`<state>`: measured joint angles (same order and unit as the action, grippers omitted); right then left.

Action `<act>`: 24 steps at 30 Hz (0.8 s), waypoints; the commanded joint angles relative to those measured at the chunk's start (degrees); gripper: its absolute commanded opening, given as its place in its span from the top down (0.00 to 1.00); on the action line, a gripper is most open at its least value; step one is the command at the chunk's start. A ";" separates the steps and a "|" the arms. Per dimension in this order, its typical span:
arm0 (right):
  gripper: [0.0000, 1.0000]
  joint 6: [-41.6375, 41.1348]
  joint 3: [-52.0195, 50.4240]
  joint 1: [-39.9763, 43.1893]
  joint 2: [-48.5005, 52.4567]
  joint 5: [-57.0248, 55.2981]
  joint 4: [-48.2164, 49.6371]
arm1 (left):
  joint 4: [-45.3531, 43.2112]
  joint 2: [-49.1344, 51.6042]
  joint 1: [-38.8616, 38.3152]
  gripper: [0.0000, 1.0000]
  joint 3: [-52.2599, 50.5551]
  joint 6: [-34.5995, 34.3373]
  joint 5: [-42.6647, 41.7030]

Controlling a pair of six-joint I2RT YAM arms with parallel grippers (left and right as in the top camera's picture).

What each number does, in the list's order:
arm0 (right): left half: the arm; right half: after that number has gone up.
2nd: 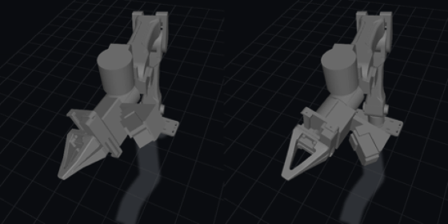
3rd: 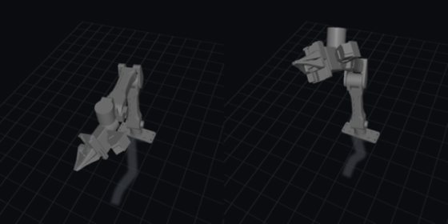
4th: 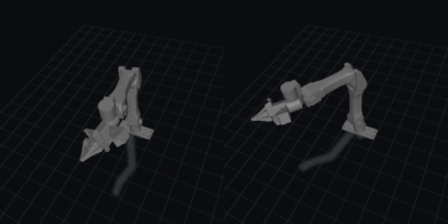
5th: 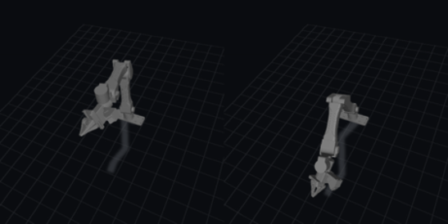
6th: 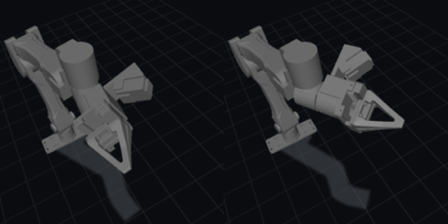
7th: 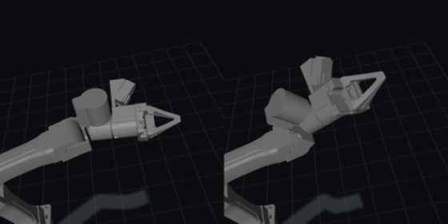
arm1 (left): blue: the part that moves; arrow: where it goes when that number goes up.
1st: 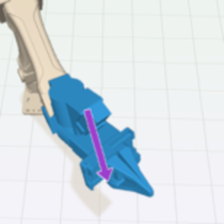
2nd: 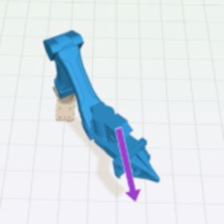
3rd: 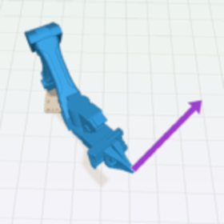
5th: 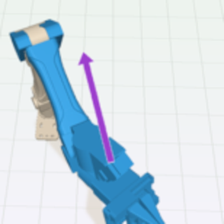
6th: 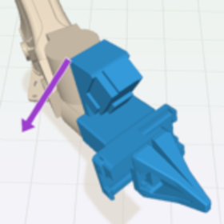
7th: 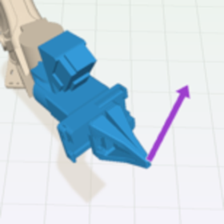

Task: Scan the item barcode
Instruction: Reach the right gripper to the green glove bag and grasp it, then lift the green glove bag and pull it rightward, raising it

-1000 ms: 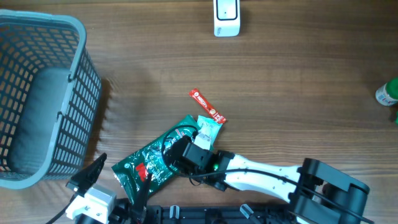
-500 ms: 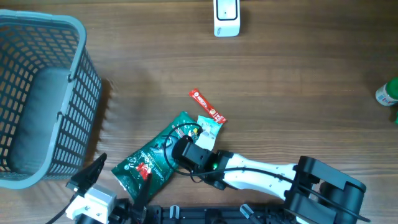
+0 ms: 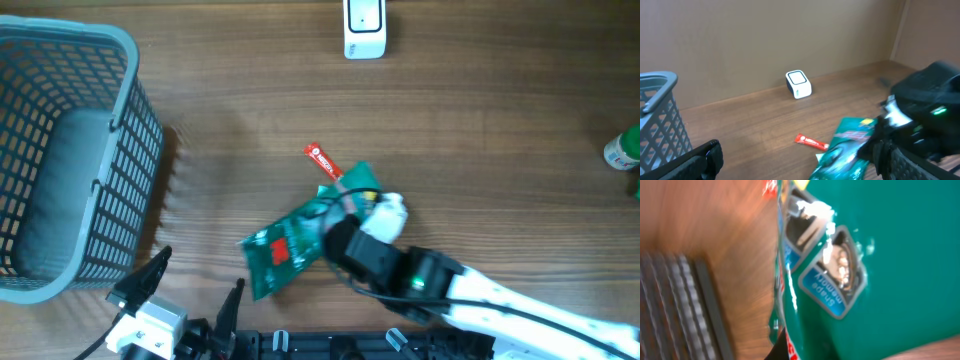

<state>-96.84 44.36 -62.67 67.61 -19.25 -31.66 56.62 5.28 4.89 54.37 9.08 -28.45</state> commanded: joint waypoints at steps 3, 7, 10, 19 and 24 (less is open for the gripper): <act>0.96 -21.86 -0.37 0.83 -8.55 -5.49 -14.82 | -0.13 -0.39 -0.11 0.00 -0.04 -0.35 -0.44; 0.96 -21.84 -0.37 0.83 -10.08 -2.43 -16.76 | -0.13 -0.39 -0.11 0.00 -0.04 -0.37 -0.44; 0.96 -21.86 -0.37 0.83 -10.38 1.05 -15.56 | -0.13 -0.39 -0.11 0.00 -0.04 -0.35 -0.44; 0.96 -21.84 -0.35 3.02 -14.08 12.26 -5.40 | -0.13 -0.39 -0.11 0.00 -0.04 -0.35 -0.44; 0.96 -21.86 -0.35 12.20 -16.11 30.95 -5.40 | -0.13 -0.39 -0.11 0.00 -0.04 -0.37 -0.44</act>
<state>-118.04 44.16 -55.64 52.64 -3.62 -36.23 56.62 5.28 4.89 54.37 9.08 -28.42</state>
